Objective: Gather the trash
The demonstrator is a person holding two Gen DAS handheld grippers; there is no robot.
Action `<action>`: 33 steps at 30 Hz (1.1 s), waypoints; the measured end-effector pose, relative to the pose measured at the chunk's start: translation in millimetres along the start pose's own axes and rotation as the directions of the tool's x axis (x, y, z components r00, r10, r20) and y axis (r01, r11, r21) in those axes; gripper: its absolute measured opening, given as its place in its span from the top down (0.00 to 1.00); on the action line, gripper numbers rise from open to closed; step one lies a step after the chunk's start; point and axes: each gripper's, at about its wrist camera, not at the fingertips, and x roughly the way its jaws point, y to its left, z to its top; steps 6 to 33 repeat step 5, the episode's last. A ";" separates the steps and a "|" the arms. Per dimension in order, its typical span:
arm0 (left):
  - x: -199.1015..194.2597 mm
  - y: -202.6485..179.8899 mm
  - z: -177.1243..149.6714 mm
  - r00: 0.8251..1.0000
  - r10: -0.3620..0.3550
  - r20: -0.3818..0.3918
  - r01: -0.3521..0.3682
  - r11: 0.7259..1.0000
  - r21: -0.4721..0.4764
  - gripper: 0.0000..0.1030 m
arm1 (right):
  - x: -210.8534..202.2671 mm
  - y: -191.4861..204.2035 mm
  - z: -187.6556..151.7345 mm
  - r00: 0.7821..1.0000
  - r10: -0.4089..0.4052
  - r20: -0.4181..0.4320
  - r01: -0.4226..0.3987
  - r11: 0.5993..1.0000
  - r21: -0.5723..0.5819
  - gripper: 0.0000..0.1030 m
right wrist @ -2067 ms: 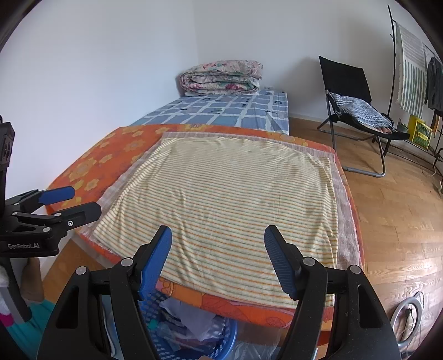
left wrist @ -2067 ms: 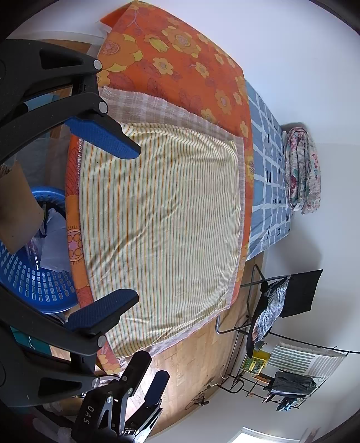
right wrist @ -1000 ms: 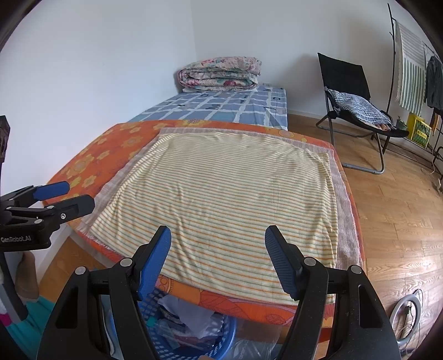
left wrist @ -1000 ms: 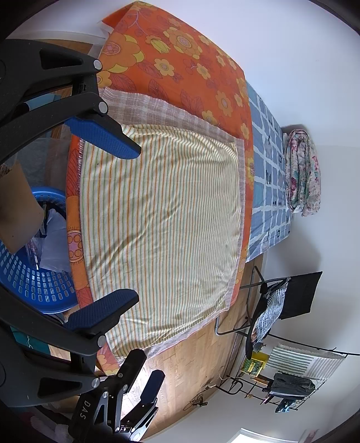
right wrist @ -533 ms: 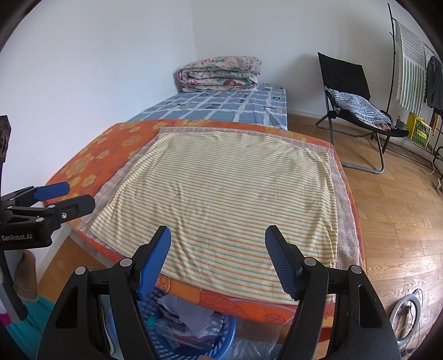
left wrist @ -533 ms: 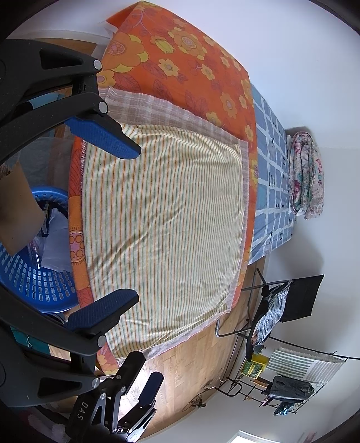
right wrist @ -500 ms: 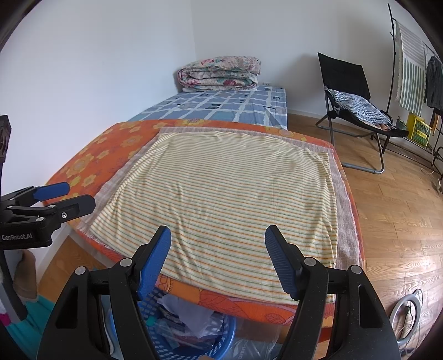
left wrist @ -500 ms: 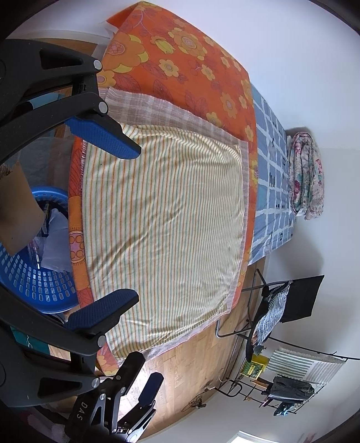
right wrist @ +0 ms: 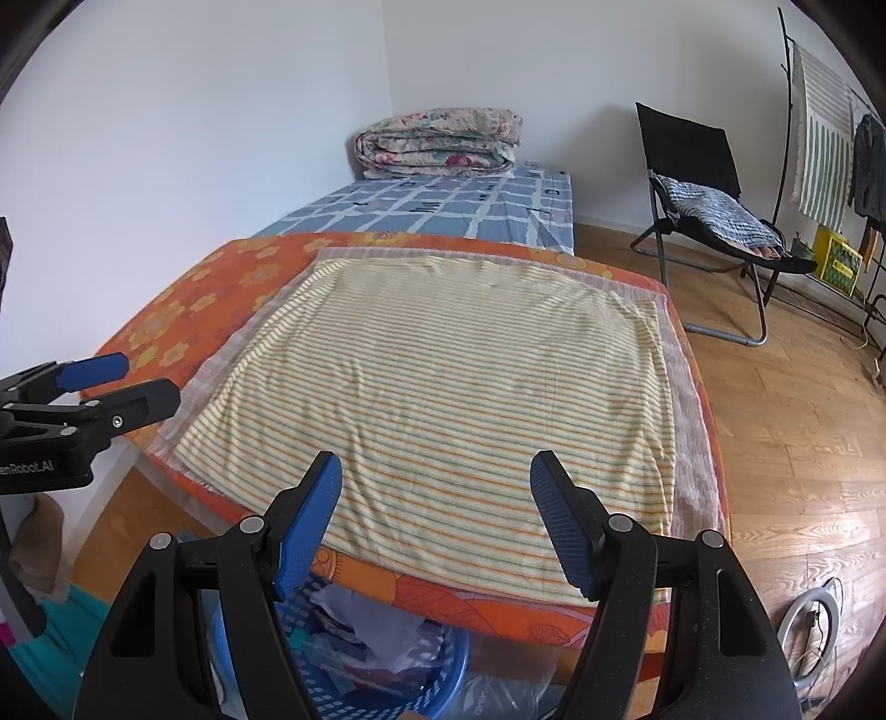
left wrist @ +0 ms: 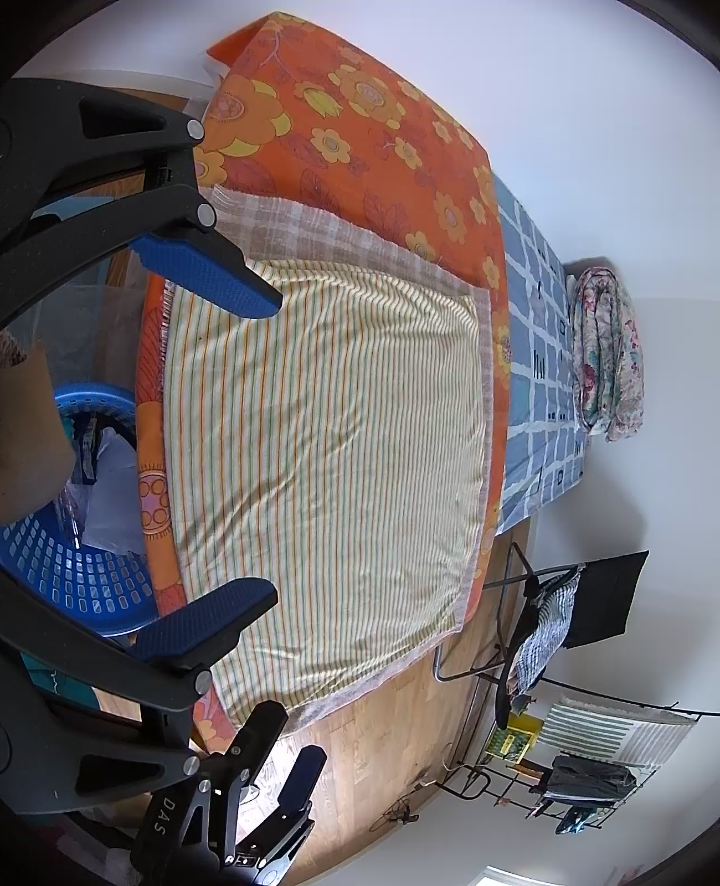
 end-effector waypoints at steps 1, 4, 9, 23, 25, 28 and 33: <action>-0.3 -0.2 -0.4 1.000 0.004 0.002 -0.004 1.000 0.002 0.06 | 0.3 -0.5 -0.2 1.000 -0.001 -0.001 0.001 1.000 0.000 0.32; -0.4 0.6 -0.5 1.000 0.016 0.005 -0.016 1.000 0.002 0.06 | 0.7 -2.0 -0.4 1.000 -0.001 -0.002 0.001 1.000 0.003 0.32; -0.2 1.0 -0.6 1.000 0.016 0.005 -0.016 1.000 0.000 0.06 | 0.8 -2.1 -0.4 1.000 -0.001 -0.002 0.001 1.000 0.002 0.32; -0.2 1.0 -0.6 1.000 0.016 0.005 -0.016 1.000 0.000 0.06 | 0.8 -2.1 -0.4 1.000 -0.001 -0.002 0.001 1.000 0.002 0.32; -0.2 1.0 -0.6 1.000 0.016 0.005 -0.016 1.000 0.000 0.06 | 0.8 -2.1 -0.4 1.000 -0.001 -0.002 0.001 1.000 0.002 0.32; -0.2 1.0 -0.6 1.000 0.016 0.005 -0.016 1.000 0.000 0.06 | 0.8 -2.1 -0.4 1.000 -0.001 -0.002 0.001 1.000 0.002 0.32; -0.2 1.0 -0.6 1.000 0.016 0.005 -0.016 1.000 0.000 0.06 | 0.8 -2.1 -0.4 1.000 -0.001 -0.002 0.001 1.000 0.002 0.32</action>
